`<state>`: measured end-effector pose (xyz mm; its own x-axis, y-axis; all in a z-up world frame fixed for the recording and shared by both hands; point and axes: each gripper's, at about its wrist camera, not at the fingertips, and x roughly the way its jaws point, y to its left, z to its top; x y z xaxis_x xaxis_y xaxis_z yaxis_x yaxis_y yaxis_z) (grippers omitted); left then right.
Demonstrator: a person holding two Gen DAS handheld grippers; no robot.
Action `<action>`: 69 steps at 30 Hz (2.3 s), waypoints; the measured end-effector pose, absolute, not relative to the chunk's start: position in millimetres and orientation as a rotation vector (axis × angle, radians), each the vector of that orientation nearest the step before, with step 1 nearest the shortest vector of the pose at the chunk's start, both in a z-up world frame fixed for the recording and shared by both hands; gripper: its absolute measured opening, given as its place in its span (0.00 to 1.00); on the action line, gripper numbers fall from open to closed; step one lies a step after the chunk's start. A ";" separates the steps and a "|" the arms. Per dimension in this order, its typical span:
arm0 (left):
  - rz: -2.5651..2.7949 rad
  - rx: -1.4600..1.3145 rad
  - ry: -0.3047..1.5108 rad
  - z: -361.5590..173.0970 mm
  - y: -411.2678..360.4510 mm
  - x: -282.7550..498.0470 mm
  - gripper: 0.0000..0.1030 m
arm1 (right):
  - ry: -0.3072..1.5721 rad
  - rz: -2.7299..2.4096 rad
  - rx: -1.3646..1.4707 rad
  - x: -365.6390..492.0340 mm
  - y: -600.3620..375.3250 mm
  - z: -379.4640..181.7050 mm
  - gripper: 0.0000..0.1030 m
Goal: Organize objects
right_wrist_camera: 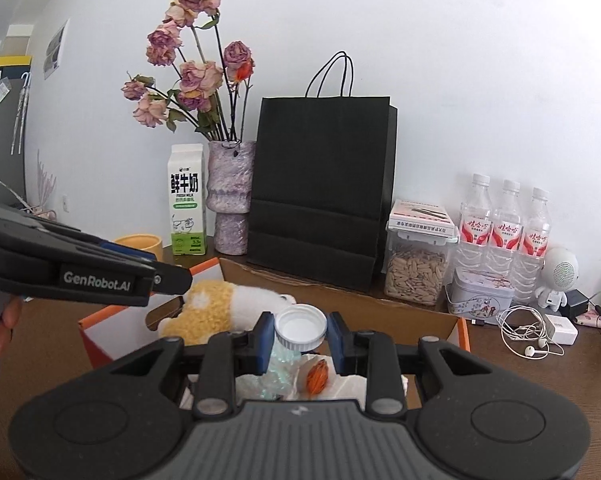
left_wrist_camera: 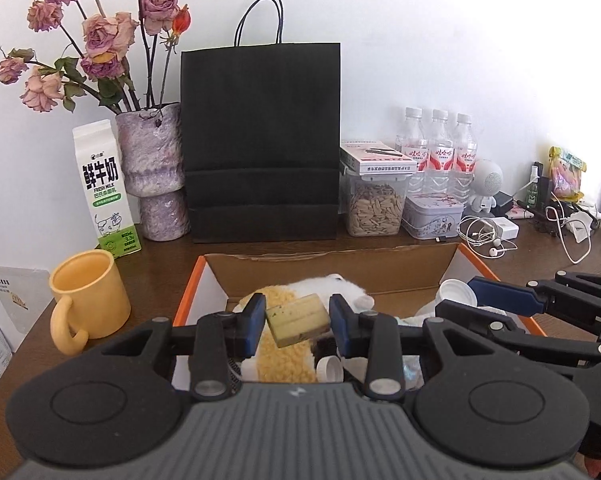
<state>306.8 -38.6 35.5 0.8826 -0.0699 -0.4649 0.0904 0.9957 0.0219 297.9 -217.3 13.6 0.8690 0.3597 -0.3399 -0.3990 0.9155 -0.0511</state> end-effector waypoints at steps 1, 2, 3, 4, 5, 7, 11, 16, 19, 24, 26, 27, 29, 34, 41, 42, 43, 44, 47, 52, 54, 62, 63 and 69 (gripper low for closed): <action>-0.087 0.046 0.484 34.0 -40.7 312.4 0.35 | 0.335 0.394 -0.118 304.3 -219.6 12.3 0.27; -0.091 0.049 0.484 32.3 -42.9 318.5 0.35 | 0.340 0.390 -0.116 309.8 -221.1 10.7 0.27; -0.096 0.051 0.485 30.3 -44.5 324.3 0.35 | 0.347 0.386 -0.116 315.6 -222.4 9.0 0.27; -0.101 0.053 0.486 27.5 -46.7 330.5 0.35 | 0.353 0.382 -0.117 321.4 -224.5 6.8 0.27; -0.105 0.054 0.487 25.7 -47.9 335.2 0.35 | 0.359 0.378 -0.118 325.8 -225.7 4.6 0.27; -0.109 0.055 0.491 21.2 -50.5 345.5 0.35 | 0.371 0.374 -0.120 335.2 -228.2 1.0 0.27; -0.117 0.041 0.501 14.2 -51.4 359.1 0.35 | 0.381 0.359 -0.114 346.9 -233.2 -5.1 0.27; -0.123 0.033 0.494 12.9 -49.7 361.4 0.37 | 0.393 0.362 -0.109 350.9 -234.9 -9.1 0.27; -0.100 0.027 0.477 15.8 -45.7 354.6 0.82 | 0.390 0.360 -0.116 346.4 -232.1 -7.7 0.46; -0.051 0.004 0.484 22.9 -31.5 334.6 1.00 | 0.343 0.317 -0.129 325.9 -227.7 0.3 1.00; -0.044 0.001 0.494 27.0 -25.8 322.0 1.00 | 0.355 0.308 -0.128 316.0 -224.8 4.1 1.00; -0.037 0.006 0.491 29.5 -23.5 313.1 1.00 | 0.359 0.306 -0.125 310.2 -223.4 5.8 1.00; -0.028 0.016 0.481 33.6 -20.0 293.9 1.00 | 0.361 0.301 -0.118 294.6 -221.4 10.4 1.00; -0.024 0.035 0.488 37.7 -8.5 238.3 1.00 | 0.372 0.295 -0.105 248.3 -217.0 20.4 1.00; -0.018 0.031 0.535 28.3 2.8 168.1 1.00 | 0.410 0.281 -0.087 177.6 -213.2 23.4 1.00; -0.018 0.031 0.543 25.3 3.1 158.8 1.00 | 0.413 0.278 -0.084 169.1 -213.1 23.0 1.00; -0.016 0.029 0.549 23.3 3.3 150.7 1.00 | 0.416 0.277 -0.078 160.9 -213.1 22.7 1.00; -0.016 0.022 0.553 21.8 4.2 142.7 1.00 | 0.421 0.274 -0.072 153.9 -212.9 22.2 1.00; -0.022 0.002 0.562 18.4 7.1 122.4 1.00 | 0.432 0.270 -0.061 134.1 -214.1 19.5 1.00; -0.020 0.008 0.565 15.7 5.2 105.1 1.00 | 0.442 0.262 -0.050 114.8 -217.0 16.2 1.00; -0.022 0.012 0.566 14.5 3.6 102.5 1.00 | 0.446 0.260 -0.047 111.3 -218.0 14.8 1.00; -0.025 0.011 0.570 12.0 2.1 101.9 1.00 | 0.451 0.259 -0.045 109.3 -218.4 13.1 1.00; -0.025 0.010 0.570 11.9 2.2 101.9 1.00 | 0.451 0.258 -0.045 109.7 -218.3 12.9 1.00; -0.023 0.007 0.572 11.1 2.9 101.2 1.00 | 0.454 0.258 -0.044 110.1 -218.1 12.3 1.00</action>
<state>101.2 2.9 11.1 0.8403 -0.0198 -0.5417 0.0238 0.9997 0.0003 110.1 -218.1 12.3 0.8667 0.2367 -0.4392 -0.2562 0.9665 0.0153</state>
